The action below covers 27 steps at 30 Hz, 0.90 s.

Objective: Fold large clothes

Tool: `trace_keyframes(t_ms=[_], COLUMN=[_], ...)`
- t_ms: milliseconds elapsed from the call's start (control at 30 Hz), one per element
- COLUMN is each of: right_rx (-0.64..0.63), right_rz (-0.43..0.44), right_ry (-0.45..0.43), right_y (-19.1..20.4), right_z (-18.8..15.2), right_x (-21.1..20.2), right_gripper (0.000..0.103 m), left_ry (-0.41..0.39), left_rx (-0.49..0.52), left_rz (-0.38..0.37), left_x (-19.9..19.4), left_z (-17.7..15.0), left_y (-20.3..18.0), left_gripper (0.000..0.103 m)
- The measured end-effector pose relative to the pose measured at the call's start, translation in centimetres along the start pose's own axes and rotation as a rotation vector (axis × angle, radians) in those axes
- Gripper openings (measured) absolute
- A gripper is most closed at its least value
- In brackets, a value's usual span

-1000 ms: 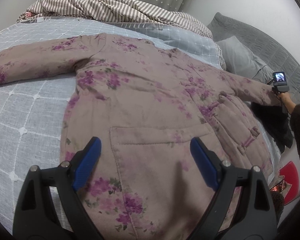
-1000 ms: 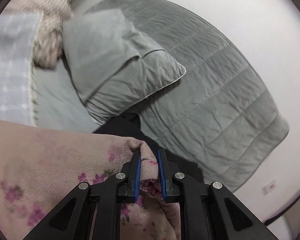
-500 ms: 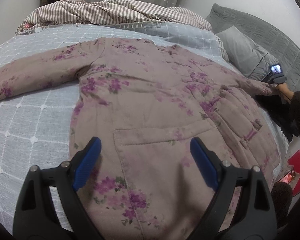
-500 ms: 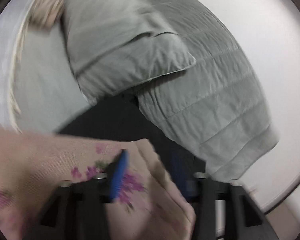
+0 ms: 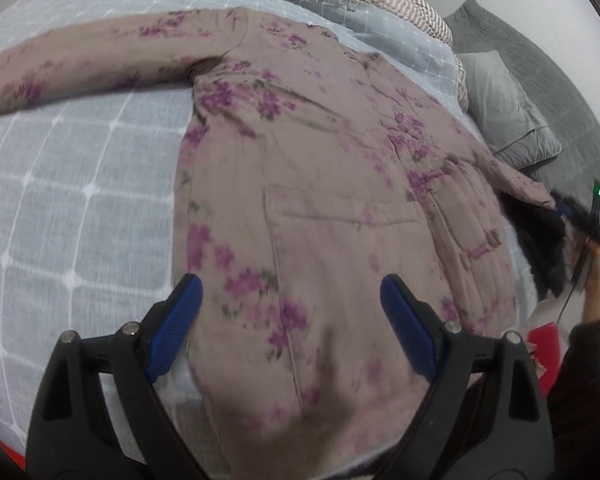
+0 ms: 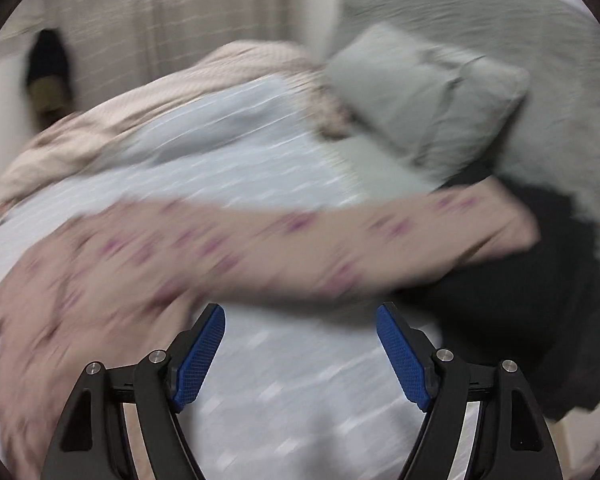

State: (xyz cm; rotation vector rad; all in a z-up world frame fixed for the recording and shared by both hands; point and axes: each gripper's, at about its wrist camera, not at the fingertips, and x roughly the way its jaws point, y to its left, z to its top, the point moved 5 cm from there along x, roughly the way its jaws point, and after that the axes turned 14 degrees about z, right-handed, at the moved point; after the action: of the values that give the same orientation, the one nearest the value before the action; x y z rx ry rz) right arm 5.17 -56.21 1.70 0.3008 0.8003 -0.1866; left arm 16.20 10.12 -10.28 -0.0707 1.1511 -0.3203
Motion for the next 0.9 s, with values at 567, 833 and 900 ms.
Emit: trace_keyframes(t_ms=[567,833,900], right_rx=[0.224,0.168,0.160], right_rz=[0.537,0.566,0.561], right_ry=[0.400,0.357,0.279], right_y=[9.5,13.1,12.8], right_z=[-21.2,-18.8,-17.2], right_x=[7.3,4.5,1.0], right_gripper=[0.078,0.020,0.018], left_ry=[0.277,0.184,0.049], left_rx=[-0.225,-0.276,-0.242], left_rz=[-0.410,-0.357,-0.331], left_x=[2.8,-0.2,-4.7], left_z=[-6.8,-6.2,-5.0], left_y=[2.8,2.8,3.7], left_gripper=[0.077,0.019,0.019])
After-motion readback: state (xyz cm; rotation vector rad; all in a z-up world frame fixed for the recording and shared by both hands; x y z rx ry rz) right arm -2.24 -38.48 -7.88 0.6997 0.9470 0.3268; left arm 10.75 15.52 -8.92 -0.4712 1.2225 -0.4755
